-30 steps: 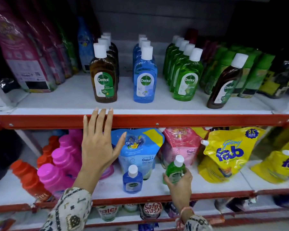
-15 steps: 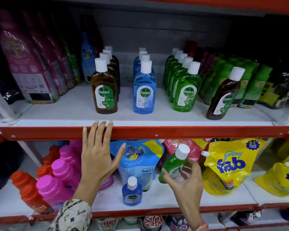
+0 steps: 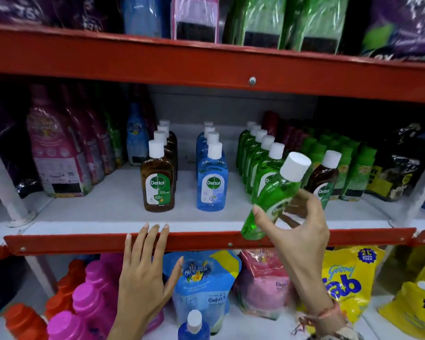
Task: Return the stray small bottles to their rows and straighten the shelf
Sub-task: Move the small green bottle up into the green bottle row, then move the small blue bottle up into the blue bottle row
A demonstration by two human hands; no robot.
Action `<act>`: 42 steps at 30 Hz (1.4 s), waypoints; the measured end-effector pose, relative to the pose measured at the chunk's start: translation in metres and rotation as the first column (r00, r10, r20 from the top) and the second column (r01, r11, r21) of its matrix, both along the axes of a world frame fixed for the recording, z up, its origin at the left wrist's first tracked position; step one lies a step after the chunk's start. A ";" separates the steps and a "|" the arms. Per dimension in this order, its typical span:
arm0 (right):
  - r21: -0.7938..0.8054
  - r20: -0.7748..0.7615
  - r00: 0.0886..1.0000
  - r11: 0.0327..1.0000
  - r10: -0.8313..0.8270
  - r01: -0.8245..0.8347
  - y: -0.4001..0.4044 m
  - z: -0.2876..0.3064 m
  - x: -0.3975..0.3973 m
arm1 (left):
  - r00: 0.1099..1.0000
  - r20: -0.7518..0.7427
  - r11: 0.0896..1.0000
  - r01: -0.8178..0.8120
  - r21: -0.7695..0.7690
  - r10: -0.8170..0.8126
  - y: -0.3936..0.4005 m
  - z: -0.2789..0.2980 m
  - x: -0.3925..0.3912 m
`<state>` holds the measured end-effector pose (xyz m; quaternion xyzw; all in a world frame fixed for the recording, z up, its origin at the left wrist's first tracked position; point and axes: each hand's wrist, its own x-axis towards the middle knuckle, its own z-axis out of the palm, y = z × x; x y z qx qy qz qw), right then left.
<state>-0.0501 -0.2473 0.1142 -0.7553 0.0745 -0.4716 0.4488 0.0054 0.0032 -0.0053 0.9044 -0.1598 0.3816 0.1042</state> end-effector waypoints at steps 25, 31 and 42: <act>-0.096 -0.211 0.967 0.988 -0.142 0.124 -0.047 -0.023 0.063 | 0.998 0.039 0.999 -0.039 0.016 0.039 -0.001 0.002 0.002; -0.131 0.063 0.988 0.980 -0.143 0.150 0.001 -0.042 0.026 | 0.998 0.052 0.996 -0.043 0.081 0.039 0.007 0.007 0.001; 0.105 -0.481 0.864 0.988 0.147 -0.110 0.127 -0.211 -0.039 | 0.997 0.069 0.999 -0.036 0.000 0.036 0.027 0.010 0.010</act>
